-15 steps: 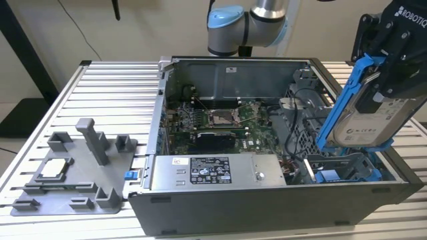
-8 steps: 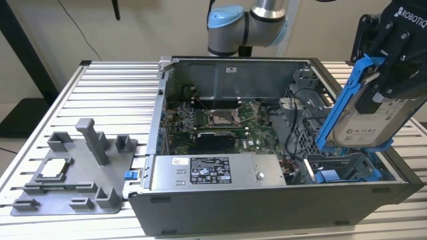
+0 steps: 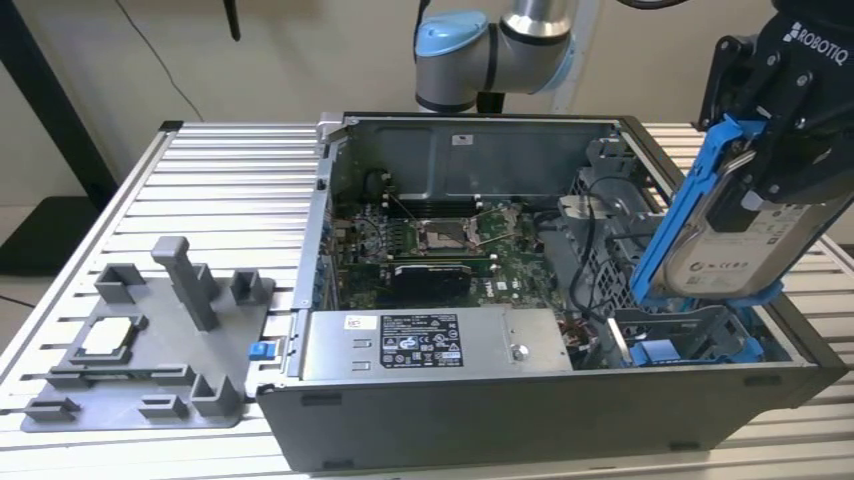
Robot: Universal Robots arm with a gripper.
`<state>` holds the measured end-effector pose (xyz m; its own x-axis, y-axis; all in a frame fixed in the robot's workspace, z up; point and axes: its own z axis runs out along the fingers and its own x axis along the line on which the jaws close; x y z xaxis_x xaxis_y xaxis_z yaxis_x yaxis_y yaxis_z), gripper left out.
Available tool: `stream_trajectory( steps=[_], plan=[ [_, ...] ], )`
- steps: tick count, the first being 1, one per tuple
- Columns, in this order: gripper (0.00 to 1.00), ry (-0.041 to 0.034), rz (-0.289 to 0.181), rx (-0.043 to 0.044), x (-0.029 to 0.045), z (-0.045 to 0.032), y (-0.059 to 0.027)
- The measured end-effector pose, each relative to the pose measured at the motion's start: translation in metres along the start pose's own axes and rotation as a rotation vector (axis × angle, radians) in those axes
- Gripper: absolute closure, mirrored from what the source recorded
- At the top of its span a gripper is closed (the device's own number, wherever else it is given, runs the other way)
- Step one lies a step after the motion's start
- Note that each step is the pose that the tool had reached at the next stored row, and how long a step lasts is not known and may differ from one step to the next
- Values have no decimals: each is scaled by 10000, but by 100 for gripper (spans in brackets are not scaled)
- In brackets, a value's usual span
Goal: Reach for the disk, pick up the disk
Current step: 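Pick up the disk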
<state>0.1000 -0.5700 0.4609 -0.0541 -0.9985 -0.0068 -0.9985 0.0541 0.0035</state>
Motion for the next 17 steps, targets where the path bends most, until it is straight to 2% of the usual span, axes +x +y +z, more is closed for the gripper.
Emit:
stream_trajectory(
  steps=[12, 17],
  plan=[
    [100, -2, 0, 0, 1, 103, 0],
    [100, -1, -2, 0, 1, 113, 0]
  ],
)
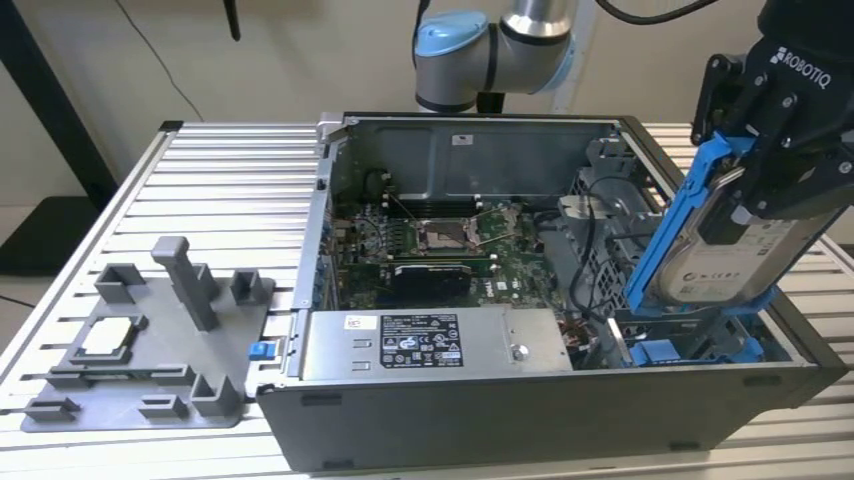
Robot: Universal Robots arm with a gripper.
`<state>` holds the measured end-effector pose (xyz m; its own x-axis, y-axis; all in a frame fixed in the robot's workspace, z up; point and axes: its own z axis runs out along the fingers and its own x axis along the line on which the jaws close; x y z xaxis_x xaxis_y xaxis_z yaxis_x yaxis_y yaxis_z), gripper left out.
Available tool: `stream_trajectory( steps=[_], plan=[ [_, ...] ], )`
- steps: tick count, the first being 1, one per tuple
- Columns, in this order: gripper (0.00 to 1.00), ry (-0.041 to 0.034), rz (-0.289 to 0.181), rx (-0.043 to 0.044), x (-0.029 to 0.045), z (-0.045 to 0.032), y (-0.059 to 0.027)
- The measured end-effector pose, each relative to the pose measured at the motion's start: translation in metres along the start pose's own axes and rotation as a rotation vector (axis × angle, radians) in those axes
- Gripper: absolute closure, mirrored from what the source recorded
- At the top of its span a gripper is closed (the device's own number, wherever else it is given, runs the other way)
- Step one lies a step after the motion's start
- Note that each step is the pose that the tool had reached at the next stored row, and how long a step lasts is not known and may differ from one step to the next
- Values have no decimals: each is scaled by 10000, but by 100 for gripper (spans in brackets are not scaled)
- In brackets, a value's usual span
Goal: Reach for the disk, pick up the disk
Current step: 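Pick up the disk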
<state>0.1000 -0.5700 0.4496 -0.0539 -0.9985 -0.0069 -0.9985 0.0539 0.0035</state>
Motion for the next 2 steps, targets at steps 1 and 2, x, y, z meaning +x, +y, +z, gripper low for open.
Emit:
stream_trajectory(
  steps=[1, 2],
  plan=[
    [100, 0, -1, 0, 0, 0, 0],
    [100, -1, -1, 0, 0, 0, 0]
  ],
)
